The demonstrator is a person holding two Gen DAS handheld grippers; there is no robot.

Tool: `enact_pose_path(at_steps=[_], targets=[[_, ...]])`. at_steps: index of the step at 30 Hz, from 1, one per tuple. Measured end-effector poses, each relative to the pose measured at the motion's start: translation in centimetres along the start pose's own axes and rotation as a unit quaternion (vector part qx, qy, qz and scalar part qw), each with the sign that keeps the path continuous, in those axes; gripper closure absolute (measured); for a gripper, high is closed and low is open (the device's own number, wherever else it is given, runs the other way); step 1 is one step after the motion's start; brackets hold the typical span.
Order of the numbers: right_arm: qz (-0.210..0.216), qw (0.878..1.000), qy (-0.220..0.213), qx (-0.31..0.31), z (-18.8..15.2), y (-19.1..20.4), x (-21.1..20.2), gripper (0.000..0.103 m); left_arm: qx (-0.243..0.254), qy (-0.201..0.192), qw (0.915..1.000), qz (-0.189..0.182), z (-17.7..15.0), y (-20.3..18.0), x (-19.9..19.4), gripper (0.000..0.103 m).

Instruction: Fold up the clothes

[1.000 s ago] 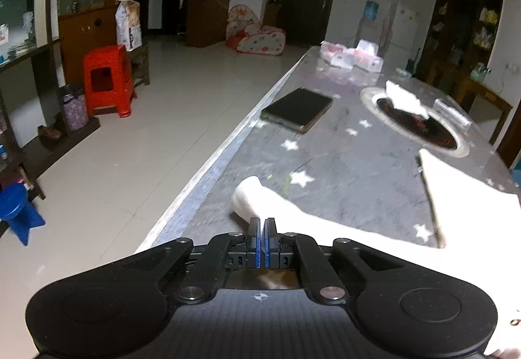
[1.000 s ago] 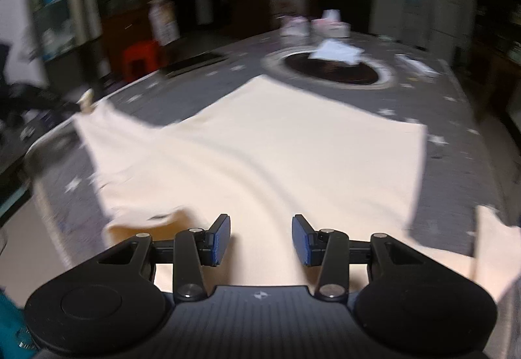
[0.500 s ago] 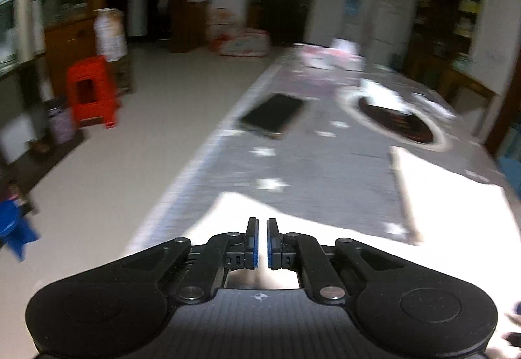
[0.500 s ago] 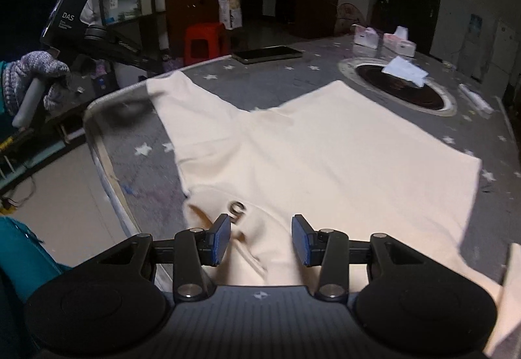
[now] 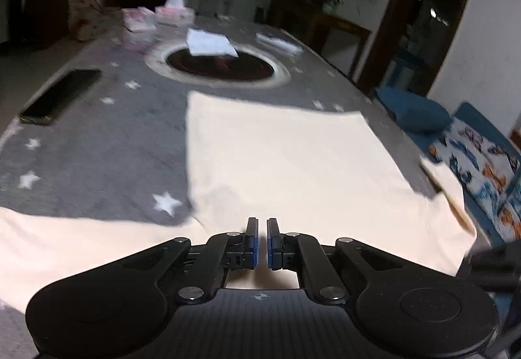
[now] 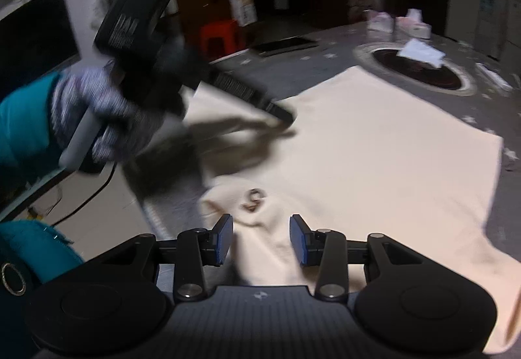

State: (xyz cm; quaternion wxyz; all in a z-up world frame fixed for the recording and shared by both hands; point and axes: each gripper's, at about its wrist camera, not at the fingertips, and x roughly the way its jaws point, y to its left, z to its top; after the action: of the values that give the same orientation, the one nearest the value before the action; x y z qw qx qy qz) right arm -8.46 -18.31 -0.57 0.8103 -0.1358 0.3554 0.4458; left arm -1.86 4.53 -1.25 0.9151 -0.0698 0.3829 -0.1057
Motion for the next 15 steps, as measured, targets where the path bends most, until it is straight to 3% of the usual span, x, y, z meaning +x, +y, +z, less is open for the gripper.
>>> enact_pose_path(at_steps=[6, 15], targets=[[-0.067, 0.995, -0.016, 0.076, -1.0, -4.6, -1.0, 0.064, 0.010, 0.004, 0.9999, -0.002, -1.3, 0.3, -0.3, 0.097], [-0.165, 0.963, -0.048, 0.209, -4.3, -11.7, -3.9, 0.061, -0.008, 0.006, 0.9999, -0.006, -1.4, 1.2, -0.9, 0.097]])
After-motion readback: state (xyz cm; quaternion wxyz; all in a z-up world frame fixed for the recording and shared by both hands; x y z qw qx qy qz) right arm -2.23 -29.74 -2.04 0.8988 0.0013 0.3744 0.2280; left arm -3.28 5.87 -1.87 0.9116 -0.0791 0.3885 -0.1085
